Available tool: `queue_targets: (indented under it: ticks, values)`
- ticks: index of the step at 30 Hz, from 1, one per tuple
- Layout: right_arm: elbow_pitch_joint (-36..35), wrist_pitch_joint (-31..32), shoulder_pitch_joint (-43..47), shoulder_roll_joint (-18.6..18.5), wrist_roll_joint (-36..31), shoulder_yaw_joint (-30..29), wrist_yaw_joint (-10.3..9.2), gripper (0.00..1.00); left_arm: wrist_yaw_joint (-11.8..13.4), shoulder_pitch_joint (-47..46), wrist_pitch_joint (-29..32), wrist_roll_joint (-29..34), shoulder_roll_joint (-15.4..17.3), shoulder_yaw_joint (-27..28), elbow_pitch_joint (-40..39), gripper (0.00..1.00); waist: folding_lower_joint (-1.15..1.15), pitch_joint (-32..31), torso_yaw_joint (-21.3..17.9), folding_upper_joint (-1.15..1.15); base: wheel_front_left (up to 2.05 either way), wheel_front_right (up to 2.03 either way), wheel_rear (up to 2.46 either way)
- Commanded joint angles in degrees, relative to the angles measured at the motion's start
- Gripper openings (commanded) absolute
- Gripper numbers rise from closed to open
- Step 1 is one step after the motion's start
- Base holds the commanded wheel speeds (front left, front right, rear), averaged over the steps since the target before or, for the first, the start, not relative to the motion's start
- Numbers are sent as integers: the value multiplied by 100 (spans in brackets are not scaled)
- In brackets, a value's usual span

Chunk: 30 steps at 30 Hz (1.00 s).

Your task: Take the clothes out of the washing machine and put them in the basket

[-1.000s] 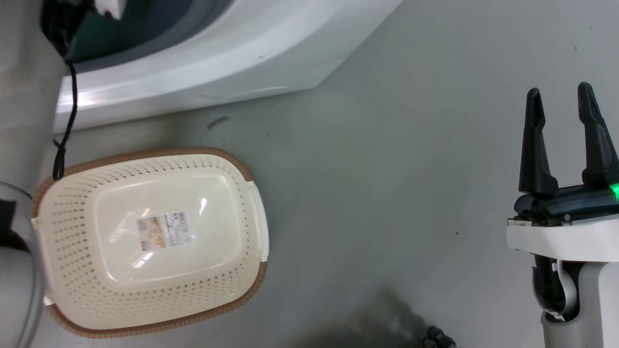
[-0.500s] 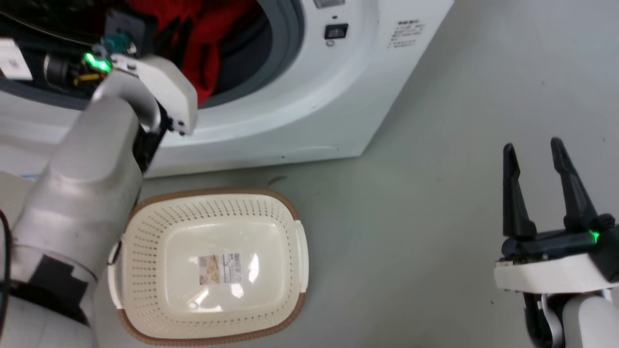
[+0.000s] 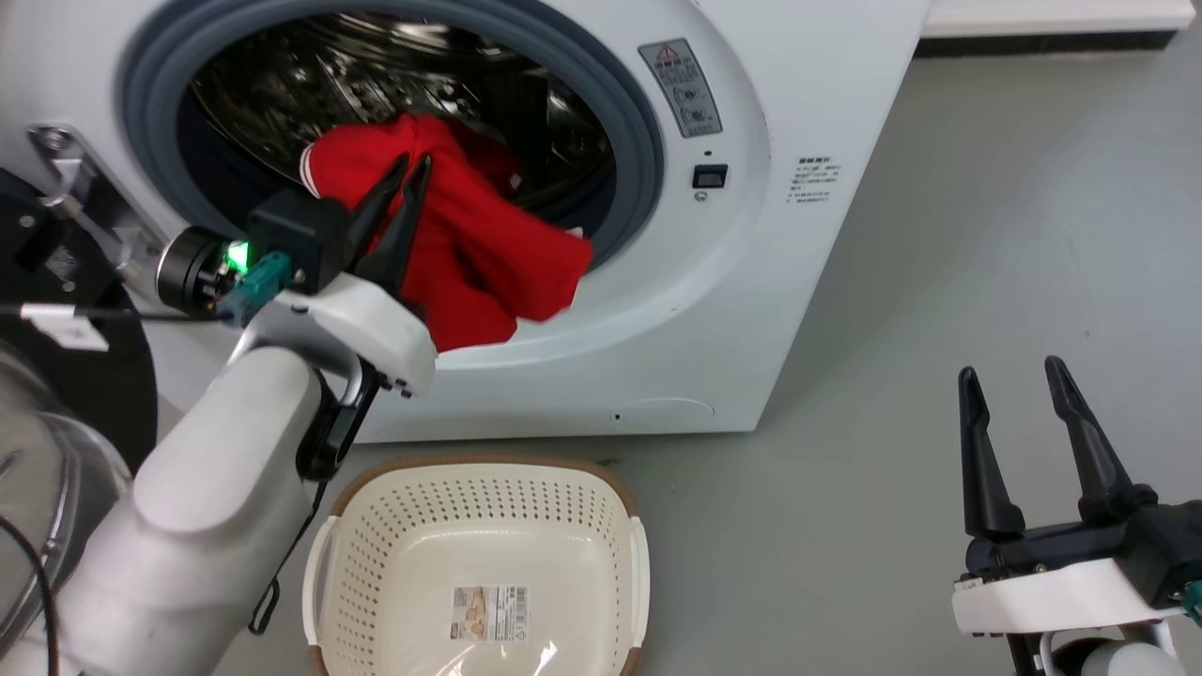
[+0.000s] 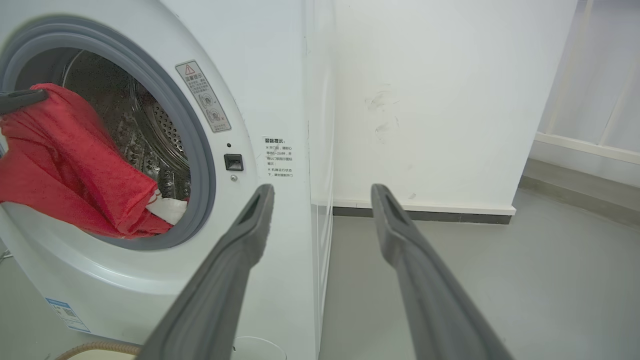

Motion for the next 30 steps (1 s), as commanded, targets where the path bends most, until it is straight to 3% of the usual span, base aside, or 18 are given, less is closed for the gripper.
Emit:
queue_targets:
  ticks: [1,17,23,30]
  values:
    - [22,-13,99,4,-33,-7,-4,100,117,209,-24,-11,106,38,-318,0,2,-209,128,0,0,0,0]
    - [76,-12,384,5,-51,12,-4,100,1356,1624,479,29,1230,407,-3576,0,2,-651,258,0,0,0,0]
    - [57,-12,414,5,-56,13,-4,100,1598,1936,582,57,1447,455,-4152,0,2,-664,279,0,0,0,0]
    - [15,-12,275,5,-78,34,-4,100,1608,2313,583,-65,1438,305,-4131,0,2,-497,284,0,0,0,0]
